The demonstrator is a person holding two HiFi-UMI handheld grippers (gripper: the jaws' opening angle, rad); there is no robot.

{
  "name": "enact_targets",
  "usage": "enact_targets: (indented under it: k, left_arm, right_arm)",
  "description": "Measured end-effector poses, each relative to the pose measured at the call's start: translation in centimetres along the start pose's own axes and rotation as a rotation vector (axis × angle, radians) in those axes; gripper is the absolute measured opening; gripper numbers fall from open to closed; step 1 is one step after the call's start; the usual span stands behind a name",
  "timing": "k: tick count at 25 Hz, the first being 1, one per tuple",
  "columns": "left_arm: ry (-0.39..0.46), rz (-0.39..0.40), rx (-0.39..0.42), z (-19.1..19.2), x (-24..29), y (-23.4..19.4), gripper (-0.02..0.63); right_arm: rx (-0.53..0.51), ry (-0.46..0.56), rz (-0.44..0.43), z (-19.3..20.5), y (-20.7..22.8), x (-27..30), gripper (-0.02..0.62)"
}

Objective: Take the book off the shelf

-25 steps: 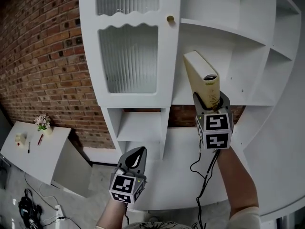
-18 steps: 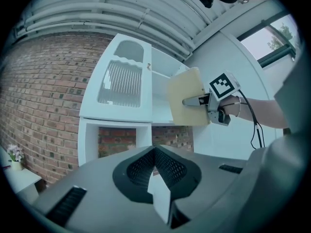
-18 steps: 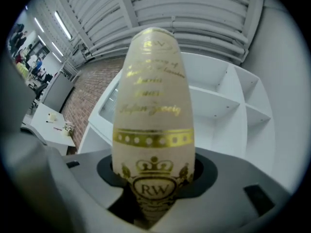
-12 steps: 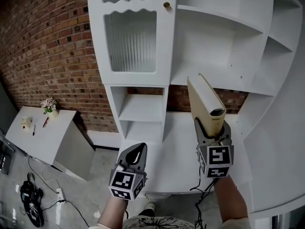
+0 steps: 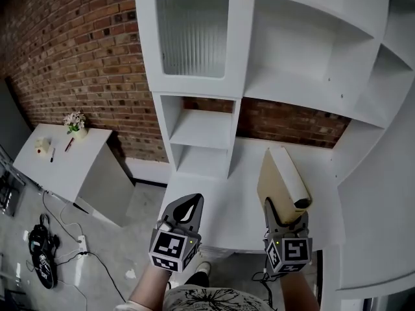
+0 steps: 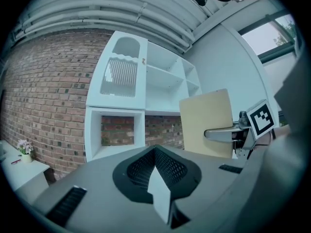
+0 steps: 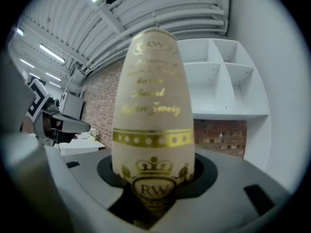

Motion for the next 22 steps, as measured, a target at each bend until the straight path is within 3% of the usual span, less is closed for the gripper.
enact_targets:
  k: [6, 12, 22]
  left_arm:
    - [0.009, 0.014, 0.033, 0.3, 0.1, 0.2, 0.012]
    - [0.003, 0.037, 0.060, 0.1, 1.2, 0.4, 0.012]
    - [0.025, 0.036, 0.030, -0.3, 2.1, 0.3, 0.012]
  right_arm:
    - [0.047, -0.014, -0.014, 2.3, -0.5, -0.7, 0.235]
    - [0.042, -0.005, -0.019, 1.9, -0.4, 0.0, 0.235]
    - [0.062, -0.004, -0.015, 1.2, -0.1, 0.5, 0.233]
Point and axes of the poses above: the fingertips, and each gripper's own axes: x forward along the fingers, y to its right, z out of its underside, the point moved 9 cm from there along -x, backward along the fingers, and after that the axes turned 11 degrees about y, right-handed, at the moved point
